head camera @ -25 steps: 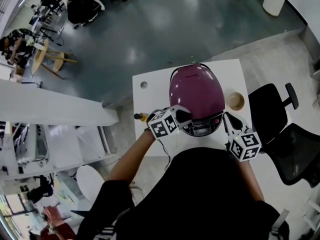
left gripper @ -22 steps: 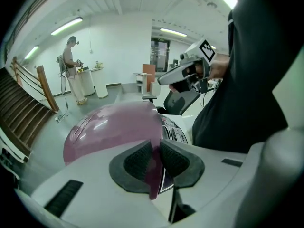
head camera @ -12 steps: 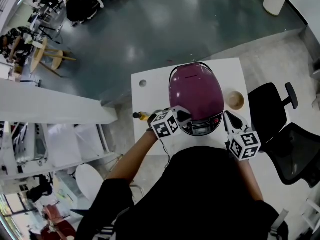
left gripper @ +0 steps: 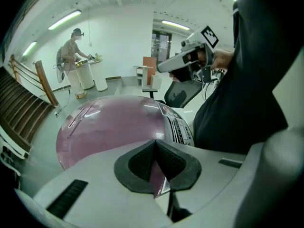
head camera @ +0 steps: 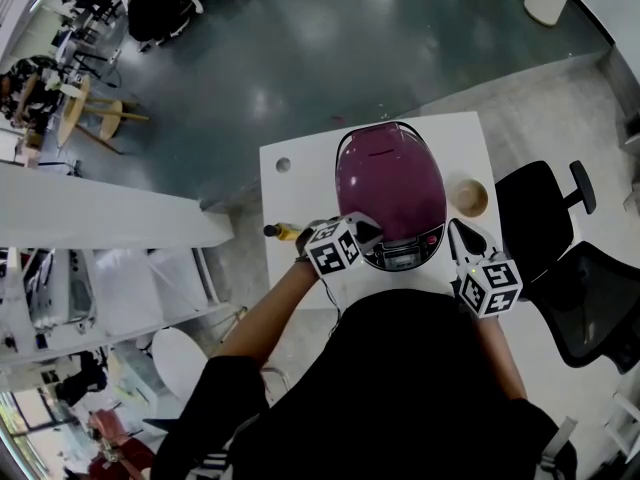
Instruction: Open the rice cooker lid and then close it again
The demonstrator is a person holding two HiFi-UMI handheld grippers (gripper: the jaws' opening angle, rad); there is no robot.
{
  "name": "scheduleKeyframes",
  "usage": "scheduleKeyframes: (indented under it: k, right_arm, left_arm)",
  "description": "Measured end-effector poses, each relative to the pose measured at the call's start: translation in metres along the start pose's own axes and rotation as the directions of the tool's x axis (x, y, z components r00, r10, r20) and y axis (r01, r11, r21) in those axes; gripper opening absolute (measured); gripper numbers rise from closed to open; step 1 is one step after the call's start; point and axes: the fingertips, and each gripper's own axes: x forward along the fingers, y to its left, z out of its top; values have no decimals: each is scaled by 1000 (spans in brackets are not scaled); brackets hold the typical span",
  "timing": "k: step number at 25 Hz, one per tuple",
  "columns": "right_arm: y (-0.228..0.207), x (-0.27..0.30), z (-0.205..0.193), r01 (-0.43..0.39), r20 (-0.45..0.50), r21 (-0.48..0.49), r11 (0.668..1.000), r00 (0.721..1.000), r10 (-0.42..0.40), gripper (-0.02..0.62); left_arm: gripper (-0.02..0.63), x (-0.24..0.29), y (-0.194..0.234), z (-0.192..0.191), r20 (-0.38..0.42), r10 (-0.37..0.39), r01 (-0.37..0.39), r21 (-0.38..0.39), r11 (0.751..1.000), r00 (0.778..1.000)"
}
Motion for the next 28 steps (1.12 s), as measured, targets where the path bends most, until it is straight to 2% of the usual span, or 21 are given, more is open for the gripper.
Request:
scheduleKeyframes:
  k: [4, 11, 17, 28]
  right_arm:
    - [-2, 3, 1, -2, -5, 1, 1000, 1000, 2, 0]
    - [-7, 8, -1, -12, -18, 0, 1000, 1000, 12, 0]
    - [-8, 14, -2, -26, -26, 0, 1000, 999, 26, 0]
    - [-12, 16, -2, -44, -37, -8, 999, 998, 43, 0]
  left_arm:
    - [3, 1, 2, -2, 7, -10, 10, -80, 997, 1000]
    - [3, 5, 2, 0, -37, -25, 22, -80, 997, 999]
    - [2, 7, 2, -1, -59, -28, 19, -145, 989, 998]
    - [2, 9, 3, 0, -93, -15, -2, -182, 983, 996]
